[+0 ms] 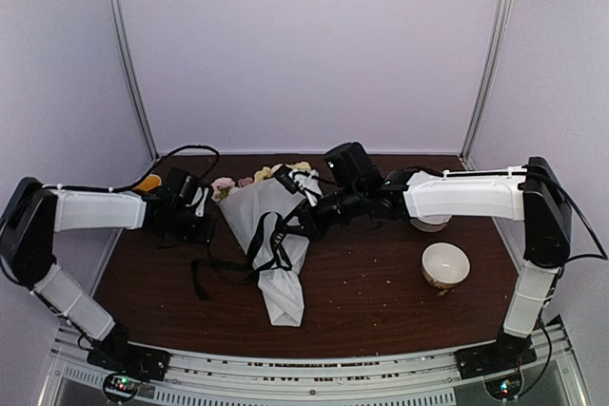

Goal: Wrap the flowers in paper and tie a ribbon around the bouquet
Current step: Pick up the right side of the half-tied ribbon from the center of the board, then place the right side of the half-tied ribbon at the center of the board.

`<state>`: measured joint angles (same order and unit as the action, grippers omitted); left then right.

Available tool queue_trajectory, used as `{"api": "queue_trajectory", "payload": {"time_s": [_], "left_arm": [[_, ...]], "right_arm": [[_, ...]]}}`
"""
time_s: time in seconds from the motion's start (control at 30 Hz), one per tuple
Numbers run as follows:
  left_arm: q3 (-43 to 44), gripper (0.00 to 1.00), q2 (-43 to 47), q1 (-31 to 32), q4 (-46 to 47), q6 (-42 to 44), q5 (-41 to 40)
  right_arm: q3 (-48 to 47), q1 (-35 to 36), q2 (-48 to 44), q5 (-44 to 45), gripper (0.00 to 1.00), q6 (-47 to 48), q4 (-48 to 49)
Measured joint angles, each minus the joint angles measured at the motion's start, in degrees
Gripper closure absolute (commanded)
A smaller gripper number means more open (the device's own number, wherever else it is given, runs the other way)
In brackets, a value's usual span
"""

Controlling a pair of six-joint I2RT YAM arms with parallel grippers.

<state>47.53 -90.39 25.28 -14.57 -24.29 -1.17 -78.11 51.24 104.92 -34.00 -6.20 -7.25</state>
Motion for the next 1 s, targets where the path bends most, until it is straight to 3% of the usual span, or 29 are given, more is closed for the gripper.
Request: {"api": "queue_trajectory", "payload": {"time_s": [0.13,0.3,0.4,0.57,0.6,0.7,0.77,0.83,1.0], "left_arm": [[-0.9,1.0,15.3,7.9,1.4,5.3,0.5],[0.3,1.0,28.5,27.3,6.3,16.7,8.7],[3.2,1.0,27.6,36.7,6.6,22.6,13.1],[14.3,0.98,15.2,41.9,0.6,29.2,14.6],[16.5,0.94,12.7,42.8,-1.0,30.5,14.4],[20.1,0.53,7.4,44.8,-4.0,34.0,13.8],[20.5,0.36,6.2,45.8,-5.7,35.5,13.8],[20.5,0.23,6.1,46.0,-7.1,36.3,13.5],[20.0,0.1,8.0,45.9,-6.1,36.7,10.5]], "right_arm": [[0.0,0.0,0.1,0.1,1.0,0.0,0.0],[-0.3,-0.2,1.0,0.2,1.0,0.0,-0.2],[-0.4,-0.2,1.5,0.3,1.0,0.0,-0.3],[-0.6,-0.2,1.8,0.4,1.0,0.0,-0.7],[-0.7,-0.2,1.8,0.4,1.0,0.0,-0.9],[-0.7,-0.2,1.8,0.5,1.0,0.0,-1.1],[-0.7,-0.2,1.8,0.6,1.0,0.2,-1.3],[-0.7,-0.2,1.8,0.7,1.0,0.3,-1.4],[-0.9,-0.2,1.8,0.8,1.0,0.4,-2.0]]}}
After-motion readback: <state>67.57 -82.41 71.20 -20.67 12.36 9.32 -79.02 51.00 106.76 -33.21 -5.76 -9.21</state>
